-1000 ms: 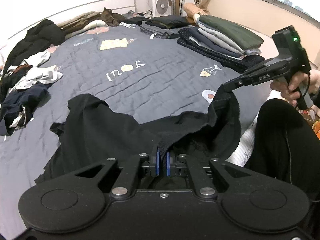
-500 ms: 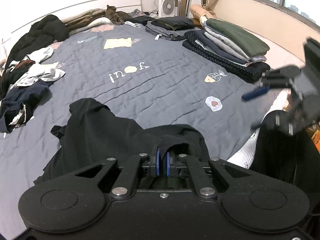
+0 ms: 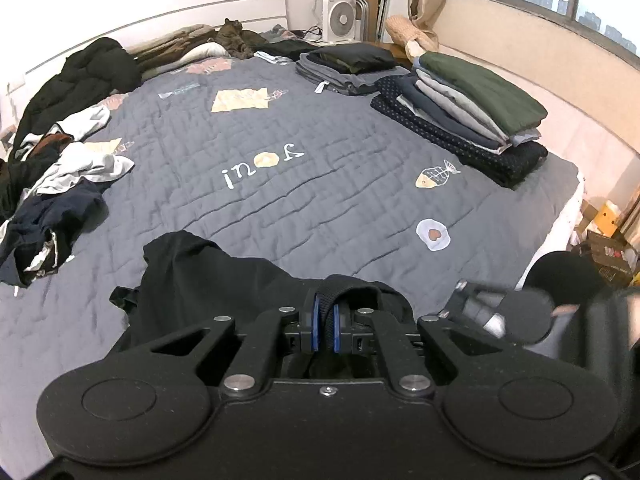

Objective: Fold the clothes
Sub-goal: 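Lift the black garment with both tools and shake it out in the air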

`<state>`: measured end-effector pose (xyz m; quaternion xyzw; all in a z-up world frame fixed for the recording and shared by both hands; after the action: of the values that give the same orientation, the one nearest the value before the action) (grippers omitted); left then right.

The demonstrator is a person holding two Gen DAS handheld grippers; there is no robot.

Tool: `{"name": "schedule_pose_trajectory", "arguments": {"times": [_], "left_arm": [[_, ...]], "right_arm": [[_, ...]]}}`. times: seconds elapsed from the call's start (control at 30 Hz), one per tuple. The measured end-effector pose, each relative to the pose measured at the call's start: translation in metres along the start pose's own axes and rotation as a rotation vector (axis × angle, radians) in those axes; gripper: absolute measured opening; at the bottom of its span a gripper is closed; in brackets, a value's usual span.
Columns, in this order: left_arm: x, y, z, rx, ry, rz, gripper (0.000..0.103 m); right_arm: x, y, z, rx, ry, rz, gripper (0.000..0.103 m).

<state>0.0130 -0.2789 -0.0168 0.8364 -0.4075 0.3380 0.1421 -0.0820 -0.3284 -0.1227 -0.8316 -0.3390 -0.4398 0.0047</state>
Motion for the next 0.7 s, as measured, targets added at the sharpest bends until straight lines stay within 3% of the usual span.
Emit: {"name": "schedule_pose_trajectory", "arguments": {"times": [0.23, 0.3, 0.33, 0.4, 0.43, 0.47, 0.7], "left_arm": [[0.000, -0.005, -0.008, 0.012, -0.002, -0.013, 0.007], [-0.001, -0.009, -0.009, 0.012, -0.002, -0.022, 0.007], [-0.002, -0.010, -0.010, 0.013, -0.001, -0.027, 0.007], [-0.003, -0.012, -0.011, 0.015, 0.001, -0.035, 0.007], [-0.002, -0.013, -0.012, 0.018, 0.001, -0.035, 0.007], [-0.003, -0.014, -0.012, 0.019, 0.001, -0.036, 0.007], [-0.003, -0.018, -0.014, 0.022, 0.008, -0.044, 0.007]], "right_arm": [[-0.019, -0.015, 0.036, -0.156, -0.061, -0.094, 0.076], [-0.026, -0.013, 0.038, -0.155, -0.068, -0.093, 0.075], [-0.029, -0.012, 0.038, -0.154, -0.070, -0.090, 0.071], [-0.031, -0.007, 0.036, -0.149, -0.062, -0.071, 0.050], [-0.032, -0.004, 0.037, -0.143, -0.067, -0.058, 0.020], [-0.033, 0.000, 0.036, -0.140, -0.075, -0.033, 0.002], [-0.026, 0.027, 0.004, -0.030, -0.043, 0.147, 0.004]]}}
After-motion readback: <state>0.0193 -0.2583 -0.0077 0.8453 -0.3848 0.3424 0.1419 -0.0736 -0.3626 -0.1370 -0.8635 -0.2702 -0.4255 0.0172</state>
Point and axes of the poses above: each gripper's, at about its wrist camera, not at the fingertips, and z roughly the way its jaws point, y to its right, x to its top, the point moved 6 cm from there along z, roughly the way its jaws point, and after that the axes turned 4 degrees about x, right-handed, at the moved point
